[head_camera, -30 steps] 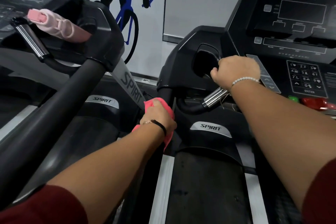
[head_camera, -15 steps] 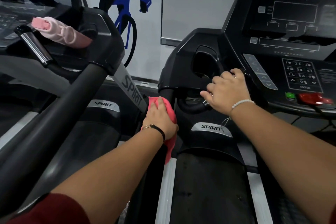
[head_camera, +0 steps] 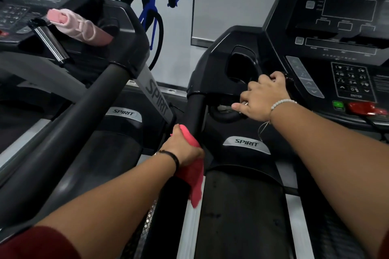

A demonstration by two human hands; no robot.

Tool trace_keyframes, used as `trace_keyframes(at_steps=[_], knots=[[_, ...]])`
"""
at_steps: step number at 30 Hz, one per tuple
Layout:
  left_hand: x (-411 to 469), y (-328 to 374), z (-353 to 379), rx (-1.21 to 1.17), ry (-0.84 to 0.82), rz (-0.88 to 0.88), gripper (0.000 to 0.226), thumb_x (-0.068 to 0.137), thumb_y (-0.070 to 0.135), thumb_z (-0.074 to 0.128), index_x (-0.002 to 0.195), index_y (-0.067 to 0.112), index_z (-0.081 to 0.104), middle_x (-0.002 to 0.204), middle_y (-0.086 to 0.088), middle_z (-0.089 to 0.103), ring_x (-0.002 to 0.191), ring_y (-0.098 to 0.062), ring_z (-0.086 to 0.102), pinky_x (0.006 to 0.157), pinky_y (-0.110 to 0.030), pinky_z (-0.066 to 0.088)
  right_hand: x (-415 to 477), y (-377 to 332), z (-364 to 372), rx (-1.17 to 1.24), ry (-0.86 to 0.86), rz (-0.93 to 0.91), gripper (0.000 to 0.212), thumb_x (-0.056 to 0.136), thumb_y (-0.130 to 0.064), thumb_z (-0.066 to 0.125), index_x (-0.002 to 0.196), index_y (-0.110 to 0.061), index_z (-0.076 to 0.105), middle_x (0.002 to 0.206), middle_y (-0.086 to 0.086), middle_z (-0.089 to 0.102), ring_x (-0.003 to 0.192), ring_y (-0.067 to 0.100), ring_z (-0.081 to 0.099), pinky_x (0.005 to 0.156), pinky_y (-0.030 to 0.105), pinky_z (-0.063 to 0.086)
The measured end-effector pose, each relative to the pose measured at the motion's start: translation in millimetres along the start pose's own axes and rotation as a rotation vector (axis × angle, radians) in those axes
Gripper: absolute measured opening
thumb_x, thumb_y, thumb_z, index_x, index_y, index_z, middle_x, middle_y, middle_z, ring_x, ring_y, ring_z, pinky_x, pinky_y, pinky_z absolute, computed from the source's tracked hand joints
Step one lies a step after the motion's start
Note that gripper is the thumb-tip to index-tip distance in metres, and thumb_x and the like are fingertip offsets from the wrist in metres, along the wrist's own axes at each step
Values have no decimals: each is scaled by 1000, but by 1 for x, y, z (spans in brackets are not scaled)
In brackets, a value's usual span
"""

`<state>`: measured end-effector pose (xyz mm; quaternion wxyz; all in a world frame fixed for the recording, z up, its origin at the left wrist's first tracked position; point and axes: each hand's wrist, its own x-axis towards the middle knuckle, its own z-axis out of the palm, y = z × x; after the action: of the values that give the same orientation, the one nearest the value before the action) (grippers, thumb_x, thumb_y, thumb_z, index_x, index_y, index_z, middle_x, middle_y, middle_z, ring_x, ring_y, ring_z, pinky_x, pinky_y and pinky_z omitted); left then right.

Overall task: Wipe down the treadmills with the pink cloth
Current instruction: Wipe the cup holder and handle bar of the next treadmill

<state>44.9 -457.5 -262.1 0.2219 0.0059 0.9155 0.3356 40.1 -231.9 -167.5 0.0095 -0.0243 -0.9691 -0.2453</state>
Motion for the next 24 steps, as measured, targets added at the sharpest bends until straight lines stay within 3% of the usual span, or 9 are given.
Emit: trace_keyframes(at_steps=[3,6,9,12,15,18,21,24], knots=[[8,11,-3,-39,15,-82,89,61,39,74,132,18,26,115,-6,54,100,-28,56,92,-36,45,1,-3,-1,-36,-14,4,63,80,-75,12,107,-44,60,113,-9,56,114,19,40,100,50,19],[5,22,3,67,68,-76,85,67,30,72,134,12,23,126,-12,50,113,-33,54,95,-40,45,0,-3,0,-64,-23,1,62,76,-77,16,108,-45,59,113,-9,55,114,20,40,100,51,19],[-6,23,16,331,184,144,88,80,23,60,147,8,5,144,-24,28,132,-38,34,106,-41,32,2,-5,-1,-60,-41,18,61,74,-78,18,107,-47,59,113,-9,55,115,20,39,100,52,18],[-14,12,22,397,234,376,77,86,23,48,149,7,5,152,-29,9,141,-40,12,117,-40,13,4,-6,-2,-51,-56,31,60,74,-79,19,107,-48,58,114,-10,55,115,19,39,100,52,17],[-13,-5,19,284,172,324,95,77,36,60,149,16,2,154,-21,12,139,-35,23,114,-37,22,3,-4,-2,-45,-50,23,58,75,-78,20,108,-49,58,115,-10,55,117,19,38,101,52,17],[-9,-10,6,27,50,115,112,63,44,74,147,26,3,136,-10,46,118,-30,51,96,-32,41,3,-4,-2,-36,-45,25,57,76,-78,21,108,-48,58,116,-11,55,117,19,38,102,52,16],[1,-12,-1,-211,-40,35,113,57,42,82,145,27,14,120,-3,52,103,-23,55,87,-27,42,3,-2,-5,-31,-76,19,54,77,-77,24,109,-50,57,118,-13,54,118,18,37,103,52,15],[6,-17,1,-324,-64,25,110,54,43,84,143,27,21,119,0,51,100,-19,53,87,-29,43,0,-12,-9,143,-43,46,40,82,-66,37,112,-49,56,125,-10,52,123,21,37,107,53,13]])
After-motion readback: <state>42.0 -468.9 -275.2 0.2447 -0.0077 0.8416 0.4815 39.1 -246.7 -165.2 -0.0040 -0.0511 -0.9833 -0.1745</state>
